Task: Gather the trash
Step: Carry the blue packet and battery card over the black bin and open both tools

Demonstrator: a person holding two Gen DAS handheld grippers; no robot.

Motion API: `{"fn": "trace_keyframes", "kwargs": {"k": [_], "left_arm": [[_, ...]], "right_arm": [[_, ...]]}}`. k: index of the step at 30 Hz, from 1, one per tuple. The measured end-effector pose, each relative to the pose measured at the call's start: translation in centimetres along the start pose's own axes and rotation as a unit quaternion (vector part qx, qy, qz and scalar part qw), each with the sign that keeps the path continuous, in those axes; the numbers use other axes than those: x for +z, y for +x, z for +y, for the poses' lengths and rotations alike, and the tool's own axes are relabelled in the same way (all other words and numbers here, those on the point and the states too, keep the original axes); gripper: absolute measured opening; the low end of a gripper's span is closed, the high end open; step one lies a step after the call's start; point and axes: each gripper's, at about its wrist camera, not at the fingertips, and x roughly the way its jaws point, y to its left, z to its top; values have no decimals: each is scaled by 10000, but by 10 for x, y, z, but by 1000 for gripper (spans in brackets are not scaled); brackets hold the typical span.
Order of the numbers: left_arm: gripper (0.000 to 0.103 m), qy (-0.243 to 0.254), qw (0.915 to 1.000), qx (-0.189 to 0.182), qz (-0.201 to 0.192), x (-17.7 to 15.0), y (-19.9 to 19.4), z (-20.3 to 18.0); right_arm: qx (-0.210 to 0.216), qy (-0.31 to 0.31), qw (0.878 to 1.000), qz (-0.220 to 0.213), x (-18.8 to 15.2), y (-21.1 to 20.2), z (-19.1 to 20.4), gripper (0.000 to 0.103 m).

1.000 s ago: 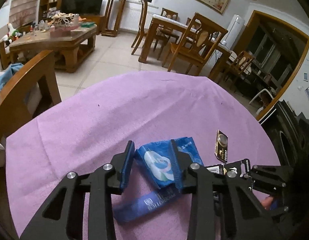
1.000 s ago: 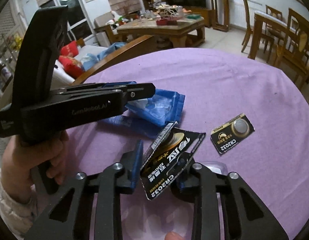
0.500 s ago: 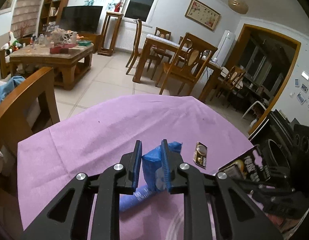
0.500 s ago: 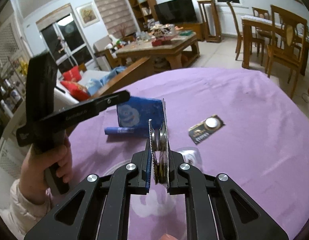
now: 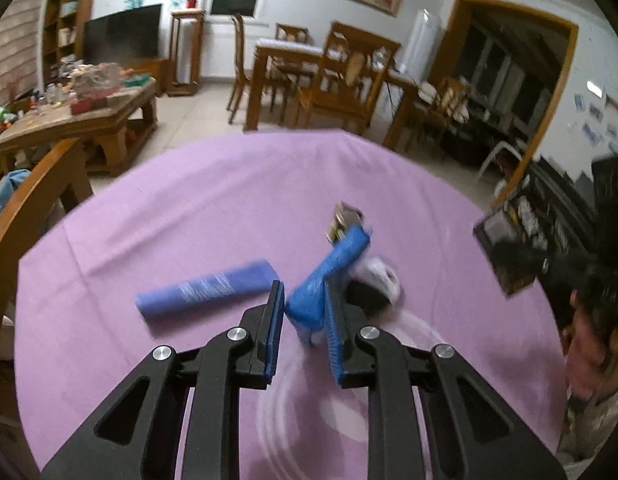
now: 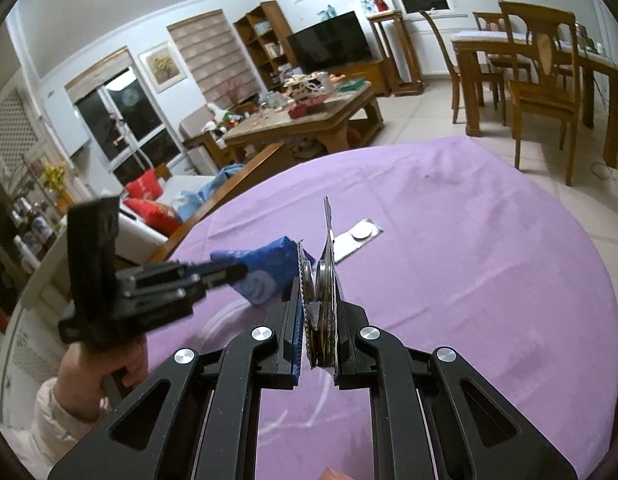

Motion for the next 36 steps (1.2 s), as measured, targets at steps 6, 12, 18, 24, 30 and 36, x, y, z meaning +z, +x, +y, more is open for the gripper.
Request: {"fn": "trace_keyframes", "kwargs": {"k": [6, 12, 18, 24, 30, 36], "left_arm": [[29, 389, 9987, 51, 313, -3, 15, -21], [25, 378, 9990, 117, 226, -3, 27, -25], [24, 204, 9987, -20, -466, 2, -8, -36], [24, 314, 9954, -312, -852, 18, -32, -76], [24, 510, 9909, -913, -845, 35, -16, -133], [24, 805, 9798, -1683, -722, 46, 17, -211]], "right_arm": [[59, 160, 9998, -55, -9, -17, -9, 11], [26, 185, 9998, -109, -13, -27, -5, 12], [-28, 303, 9988, -395, -14, -56, -18, 11], [-49, 486, 9951, -859, -16, -99, -46, 12], [-309, 782, 9876, -1322, -27, -152, -86, 12], [-720, 1099, 9742, -1835, -44, -218, -140, 12]]}}
